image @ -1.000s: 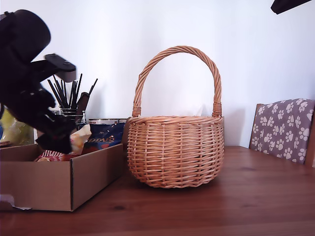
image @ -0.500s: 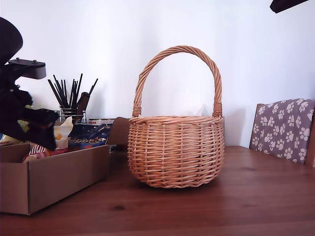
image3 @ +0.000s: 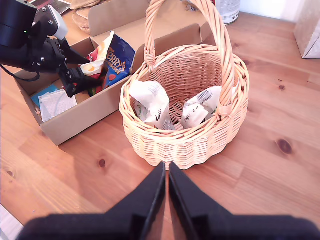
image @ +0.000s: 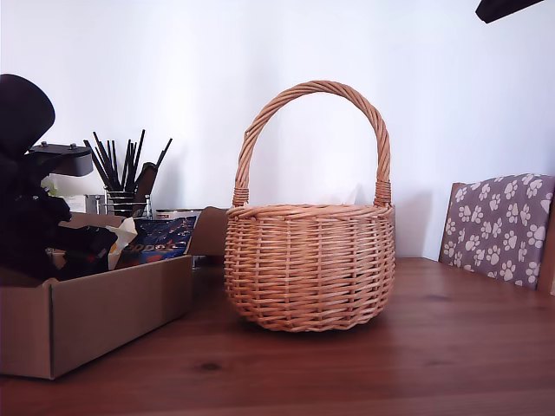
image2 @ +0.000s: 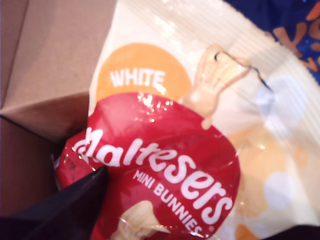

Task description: Move the bags of Easter eggs from the cardboard box on the left into the woven basket on the right side.

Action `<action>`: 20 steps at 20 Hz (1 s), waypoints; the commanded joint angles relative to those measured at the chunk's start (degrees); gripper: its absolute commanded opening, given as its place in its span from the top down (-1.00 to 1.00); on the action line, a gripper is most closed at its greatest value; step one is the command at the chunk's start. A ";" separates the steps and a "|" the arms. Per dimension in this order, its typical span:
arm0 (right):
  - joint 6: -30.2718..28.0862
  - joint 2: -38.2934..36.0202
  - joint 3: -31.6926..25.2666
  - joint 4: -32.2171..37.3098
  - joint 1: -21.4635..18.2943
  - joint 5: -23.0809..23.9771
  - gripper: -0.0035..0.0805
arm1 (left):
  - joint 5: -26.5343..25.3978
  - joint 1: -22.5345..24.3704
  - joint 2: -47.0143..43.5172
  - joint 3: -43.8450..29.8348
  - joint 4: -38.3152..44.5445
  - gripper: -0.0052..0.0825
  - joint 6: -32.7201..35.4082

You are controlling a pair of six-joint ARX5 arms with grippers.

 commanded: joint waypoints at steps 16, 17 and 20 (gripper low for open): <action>-0.02 -0.15 0.07 0.44 -0.04 -0.13 0.95 | 2.91 0.15 -22.27 1.09 -18.62 0.81 -1.92; -0.02 -0.15 0.07 0.44 -0.04 -0.13 0.95 | 5.16 0.15 -24.76 1.09 -18.97 0.81 -3.52; -0.02 -0.15 0.07 0.72 -0.04 -0.11 0.95 | 8.61 0.15 -28.59 1.09 -18.95 0.92 -4.48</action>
